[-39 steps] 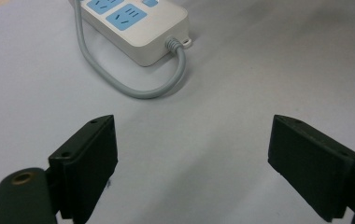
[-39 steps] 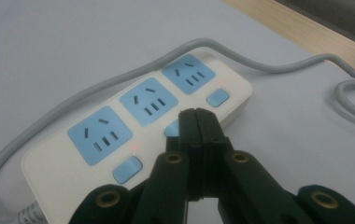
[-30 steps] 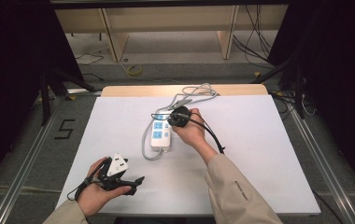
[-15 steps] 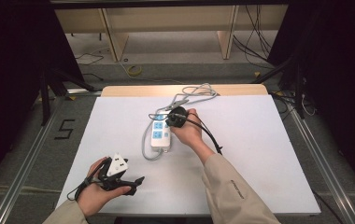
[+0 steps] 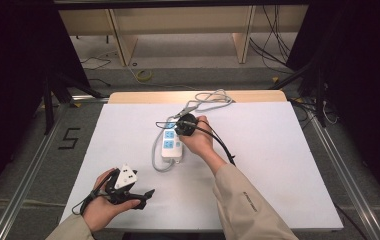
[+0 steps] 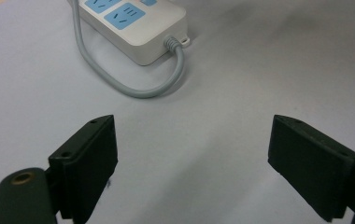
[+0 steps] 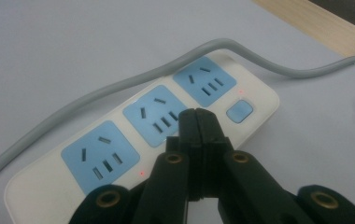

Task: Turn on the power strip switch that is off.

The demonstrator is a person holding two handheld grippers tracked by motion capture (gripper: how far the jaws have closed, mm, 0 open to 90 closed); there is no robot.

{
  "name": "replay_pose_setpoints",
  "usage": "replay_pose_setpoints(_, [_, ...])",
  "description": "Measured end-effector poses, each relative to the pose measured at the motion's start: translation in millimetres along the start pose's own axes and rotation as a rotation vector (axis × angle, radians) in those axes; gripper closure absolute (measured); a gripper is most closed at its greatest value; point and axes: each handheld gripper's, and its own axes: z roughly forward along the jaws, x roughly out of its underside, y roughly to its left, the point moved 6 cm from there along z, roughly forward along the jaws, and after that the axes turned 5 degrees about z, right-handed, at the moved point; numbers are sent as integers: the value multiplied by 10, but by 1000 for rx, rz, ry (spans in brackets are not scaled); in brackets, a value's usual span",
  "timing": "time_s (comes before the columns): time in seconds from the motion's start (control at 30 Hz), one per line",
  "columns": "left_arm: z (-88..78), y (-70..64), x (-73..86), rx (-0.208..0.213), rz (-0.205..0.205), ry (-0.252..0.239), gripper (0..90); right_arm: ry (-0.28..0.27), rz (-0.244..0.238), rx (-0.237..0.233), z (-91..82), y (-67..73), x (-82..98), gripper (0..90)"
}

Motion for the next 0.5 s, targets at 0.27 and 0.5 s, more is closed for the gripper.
replay_pose_setpoints(0.27, [0,-1,2,1,1,2,155,18,8,8,35,-8,23,900])
replay_pose_setpoints(0.5, [2,-2,2,2,1,3,155,17,0,7,40,-22,17,900])
